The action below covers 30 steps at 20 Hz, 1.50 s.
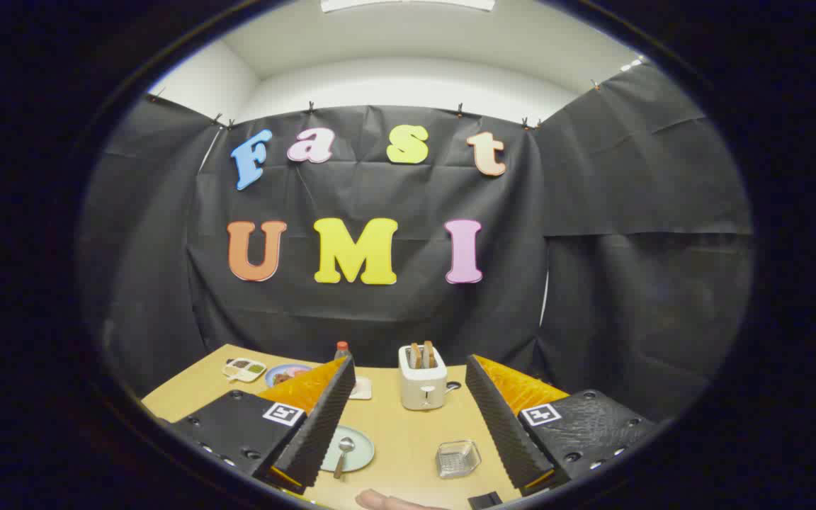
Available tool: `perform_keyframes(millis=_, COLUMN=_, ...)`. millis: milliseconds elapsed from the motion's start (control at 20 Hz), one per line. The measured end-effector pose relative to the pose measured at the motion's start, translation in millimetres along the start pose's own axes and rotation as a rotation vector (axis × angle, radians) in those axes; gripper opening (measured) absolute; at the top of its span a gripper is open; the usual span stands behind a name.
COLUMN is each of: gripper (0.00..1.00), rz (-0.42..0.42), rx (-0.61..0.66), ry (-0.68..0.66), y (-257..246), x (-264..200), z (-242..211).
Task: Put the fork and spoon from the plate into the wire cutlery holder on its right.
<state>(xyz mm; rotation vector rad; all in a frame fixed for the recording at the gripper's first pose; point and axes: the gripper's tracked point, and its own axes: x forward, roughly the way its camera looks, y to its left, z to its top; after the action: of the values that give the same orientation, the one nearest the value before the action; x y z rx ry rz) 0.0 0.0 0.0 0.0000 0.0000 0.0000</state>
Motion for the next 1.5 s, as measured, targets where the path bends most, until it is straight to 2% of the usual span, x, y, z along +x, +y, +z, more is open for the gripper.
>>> perform_keyframes(millis=600, gripper=0.95, rz=0.059, rx=-0.022, ry=0.054, y=9, x=24, z=-17)
perform_keyframes(millis=800, gripper=0.95, rz=0.075, rx=-0.034, ry=0.105, y=20, x=36, z=-44)
perform_keyframes(millis=950, gripper=0.95, rz=0.095, rx=-0.051, ry=0.181, y=37, x=48, z=-87)
perform_keyframes(millis=1200, gripper=0.96, rz=0.115, rx=0.006, ry=0.392, y=70, x=70, z=-189)
perform_keyframes(millis=1500, gripper=0.96, rz=0.136, rx=-0.041, ry=0.588, y=114, x=103, z=-297)
